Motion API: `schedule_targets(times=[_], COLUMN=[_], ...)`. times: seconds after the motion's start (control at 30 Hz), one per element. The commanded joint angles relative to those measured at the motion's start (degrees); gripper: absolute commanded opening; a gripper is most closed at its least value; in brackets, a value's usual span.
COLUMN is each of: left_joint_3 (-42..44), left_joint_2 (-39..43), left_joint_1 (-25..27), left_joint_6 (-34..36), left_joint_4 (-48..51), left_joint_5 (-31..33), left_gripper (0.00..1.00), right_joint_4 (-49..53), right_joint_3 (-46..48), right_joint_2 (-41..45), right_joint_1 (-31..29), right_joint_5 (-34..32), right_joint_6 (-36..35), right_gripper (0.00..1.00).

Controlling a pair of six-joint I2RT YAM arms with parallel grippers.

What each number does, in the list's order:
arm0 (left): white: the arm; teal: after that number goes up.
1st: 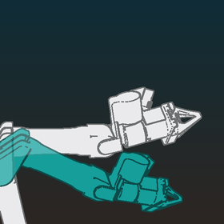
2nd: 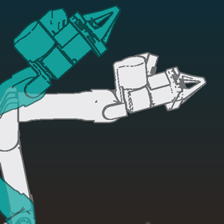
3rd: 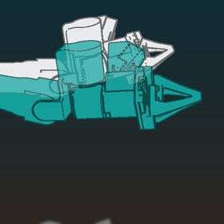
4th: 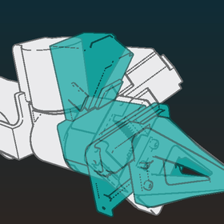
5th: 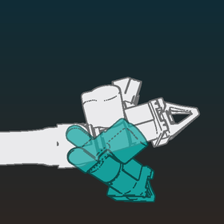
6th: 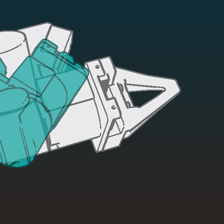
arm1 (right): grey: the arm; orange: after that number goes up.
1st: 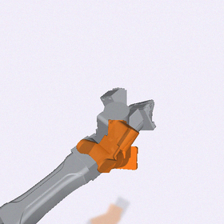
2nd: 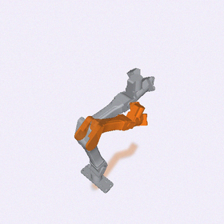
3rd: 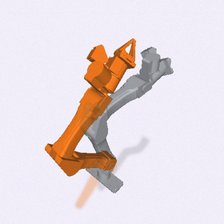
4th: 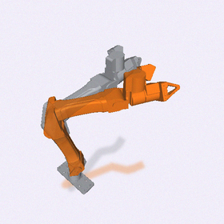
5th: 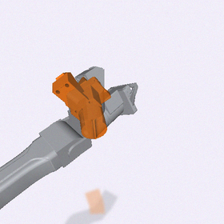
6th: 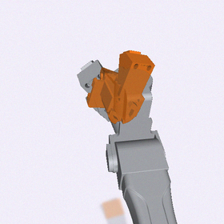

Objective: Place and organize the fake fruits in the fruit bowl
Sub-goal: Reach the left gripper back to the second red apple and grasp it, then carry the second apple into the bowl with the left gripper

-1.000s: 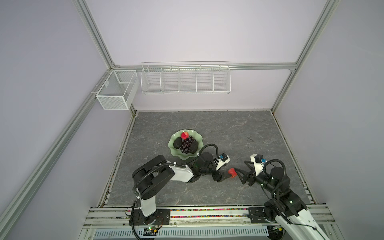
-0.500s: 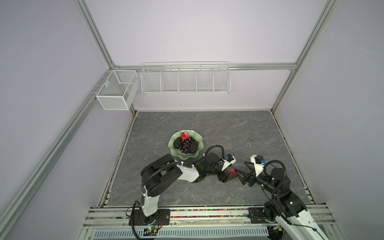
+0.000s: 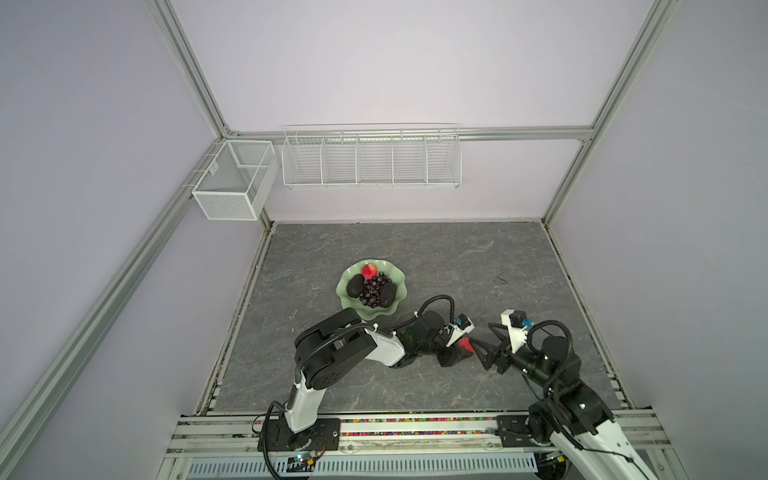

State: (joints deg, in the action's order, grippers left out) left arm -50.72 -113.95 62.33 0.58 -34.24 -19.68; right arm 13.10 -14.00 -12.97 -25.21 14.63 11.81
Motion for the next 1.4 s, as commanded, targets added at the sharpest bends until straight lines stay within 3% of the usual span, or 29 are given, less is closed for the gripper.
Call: schedule_targets(times=[0.0,0.1,0.2,0.37,0.43,0.53,0.63,0.77,0.9,1.03,1.17,1.37], left_joint_3=[2.5,5.8,7.7,8.3,8.4,8.9,9.7,9.9,9.1,7.1,6.9,4.9], left_joint_2=[3.1,7.4,12.7,24.6,29.7,36.6,42.8,48.0,47.2,41.8,38.1,33.1], left_joint_1=[0.2,-0.9,-3.3,-6.0,-6.2,-9.6,-15.9,-24.5,-30.0,-31.6,-31.8,-31.8], left_joint_6=[0.8,0.6,-0.1,3.0,2.7,2.4,-1.8,-7.6,-10.7,-11.3,-12.2,-12.0], left_joint_4=[-4.5,-8.1,-7.9,3.7,10.2,18.7,27.4,38.6,45.3,47.9,44.7,43.2], left_joint_5=[2.7,4.0,5.2,15.5,26.1,33.5,36.2,36.9,34.7,32.8,31.6,31.2], left_gripper=[0.45,0.37,0.36,0.36,0.36,0.37,0.37,0.36,0.37,0.37,0.37,0.37], right_joint_4=[-0.4,-0.3,-0.1,-1.8,-4.5,-10.2,-12.5,-10.0,-7.0,-11.2,-16.5,-30.8], right_joint_3=[1.0,1.1,1.2,1.0,0.0,-4.0,-11.8,-22.1,-28.0,-26.9,-22.8,-13.9], right_joint_2=[0.6,0.9,1.6,-0.8,-5.2,-15.6,-26.5,-37.8,-47.4,-49.0,-47.8,-51.0], right_joint_1=[0.1,0.1,0.0,0.1,0.1,0.0,-0.9,-2.4,-2.8,-4.2,-7.0,-7.1], right_joint_5=[0.7,0.5,0.4,-0.1,0.3,4.0,7.7,6.5,6.3,9.8,9.7,9.3], right_joint_6=[0.2,0.3,0.3,0.7,1.5,3.2,2.5,1.1,1.2,-0.8,-8.8,-8.3], right_gripper=[0.89,0.89,0.89,0.89,0.89,0.88,0.88,0.88,0.88,0.88,0.88,0.88])
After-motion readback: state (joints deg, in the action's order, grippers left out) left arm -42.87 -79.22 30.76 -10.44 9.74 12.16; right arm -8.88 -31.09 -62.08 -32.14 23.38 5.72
